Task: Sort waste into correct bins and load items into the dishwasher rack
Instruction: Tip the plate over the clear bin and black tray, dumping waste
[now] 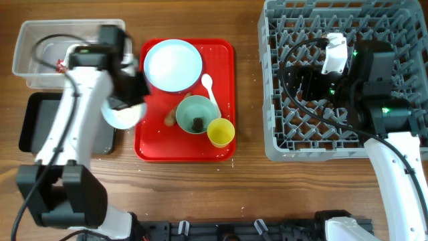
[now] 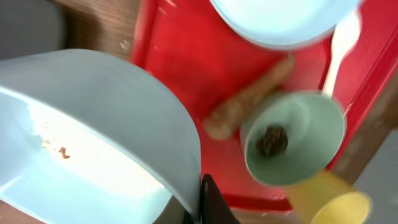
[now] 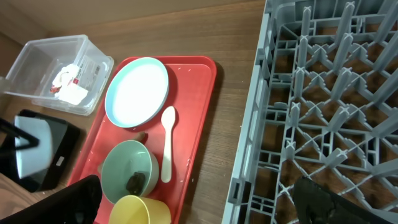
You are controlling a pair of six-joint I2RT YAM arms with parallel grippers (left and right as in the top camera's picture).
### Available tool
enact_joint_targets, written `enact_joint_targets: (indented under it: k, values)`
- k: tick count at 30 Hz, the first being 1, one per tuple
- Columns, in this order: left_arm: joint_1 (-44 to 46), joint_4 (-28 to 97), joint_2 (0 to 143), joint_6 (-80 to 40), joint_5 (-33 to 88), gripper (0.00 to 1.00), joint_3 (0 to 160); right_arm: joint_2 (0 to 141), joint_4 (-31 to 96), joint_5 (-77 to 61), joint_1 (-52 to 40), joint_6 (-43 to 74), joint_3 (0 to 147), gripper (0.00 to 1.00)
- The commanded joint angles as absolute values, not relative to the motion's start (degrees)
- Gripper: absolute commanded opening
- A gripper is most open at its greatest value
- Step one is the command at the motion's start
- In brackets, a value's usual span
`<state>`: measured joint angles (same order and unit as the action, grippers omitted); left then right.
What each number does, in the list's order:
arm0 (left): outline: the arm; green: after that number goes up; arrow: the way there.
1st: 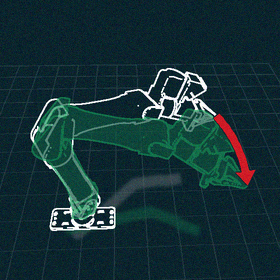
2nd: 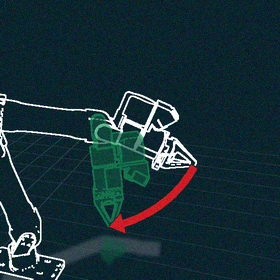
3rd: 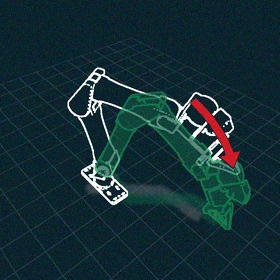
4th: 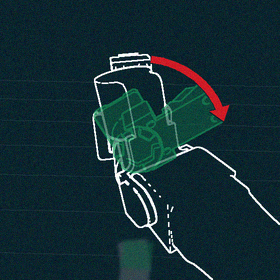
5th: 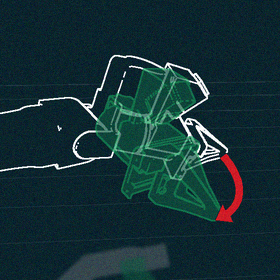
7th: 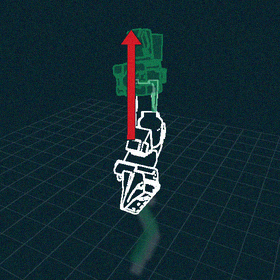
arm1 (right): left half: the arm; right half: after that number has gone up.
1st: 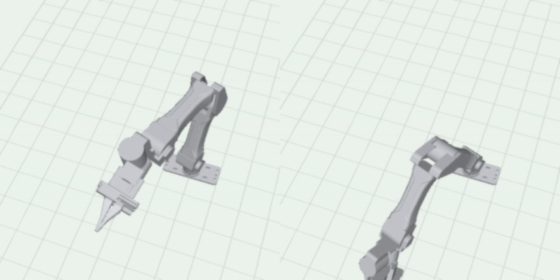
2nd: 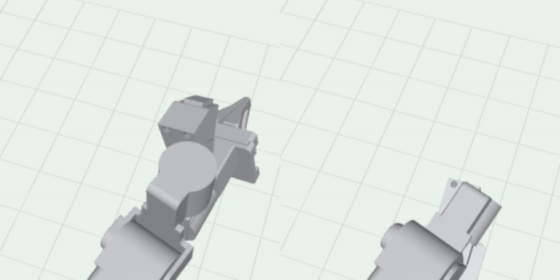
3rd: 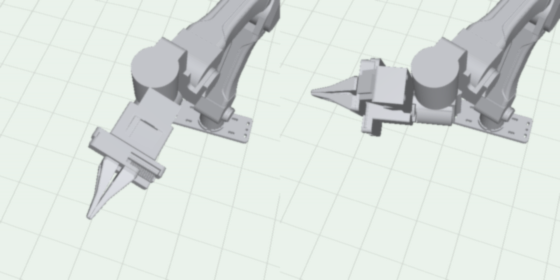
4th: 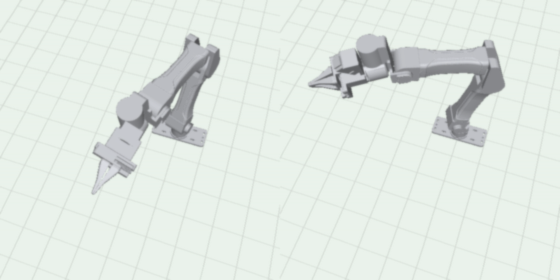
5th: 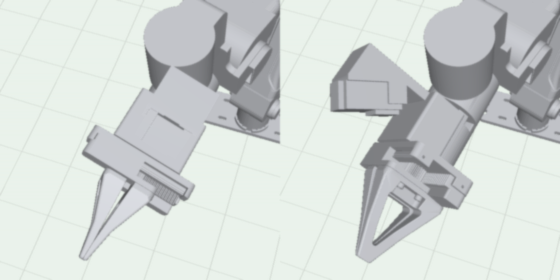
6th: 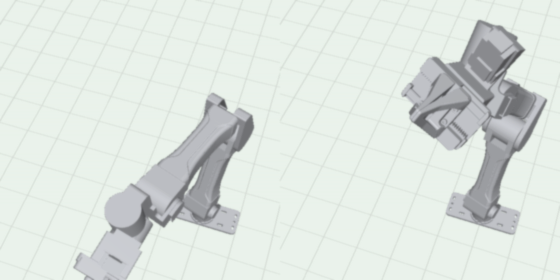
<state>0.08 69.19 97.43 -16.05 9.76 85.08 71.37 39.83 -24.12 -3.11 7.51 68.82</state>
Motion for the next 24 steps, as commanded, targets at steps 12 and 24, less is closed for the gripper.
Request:
enact_joint_targets:
  k: [12, 24]
  values:
    - [-40.5, 59.6, 108.7, 0.3, 55.5, 0.04, 85.4, 71.9, 38.2, -23.8, -3.2, 7.7, 69.7, 1.00]
    - [-47.9, 67.5, 115.7, 0.6, 84.1, 0.04, 85.4, 71.9, 38.7, -23.8, -3.2, 7.7, 69.7, 1.00]
